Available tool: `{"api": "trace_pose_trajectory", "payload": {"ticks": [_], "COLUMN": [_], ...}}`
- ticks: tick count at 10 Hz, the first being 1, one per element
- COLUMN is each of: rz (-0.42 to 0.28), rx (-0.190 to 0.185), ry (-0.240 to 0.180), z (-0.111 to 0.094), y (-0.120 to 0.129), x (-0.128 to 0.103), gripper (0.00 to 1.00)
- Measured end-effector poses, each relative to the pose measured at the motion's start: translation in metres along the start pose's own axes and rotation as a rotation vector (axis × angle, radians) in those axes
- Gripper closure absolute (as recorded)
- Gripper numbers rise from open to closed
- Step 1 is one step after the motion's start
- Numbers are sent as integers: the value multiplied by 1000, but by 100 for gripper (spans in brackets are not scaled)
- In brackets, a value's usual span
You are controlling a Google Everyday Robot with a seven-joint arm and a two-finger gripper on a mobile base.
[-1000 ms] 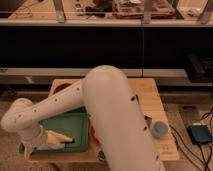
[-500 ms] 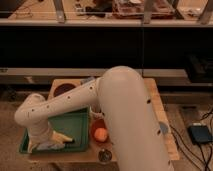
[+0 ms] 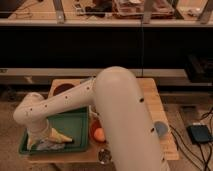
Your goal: Place towel in plastic cup
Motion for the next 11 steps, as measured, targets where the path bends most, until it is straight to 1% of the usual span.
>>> {"api": "trace_pose_trajectory", "payload": {"ticks": [3, 5, 7, 9, 11], "rz": [-13, 6, 32, 54, 54], "rx": [-22, -32, -39, -29, -25], "ry": [30, 35, 39, 46, 51], "z": [11, 21, 25, 31, 37], "y": [-4, 4, 12, 21, 24], "x": [6, 4, 1, 1, 4], "gripper": [20, 20, 20, 20, 20]}}
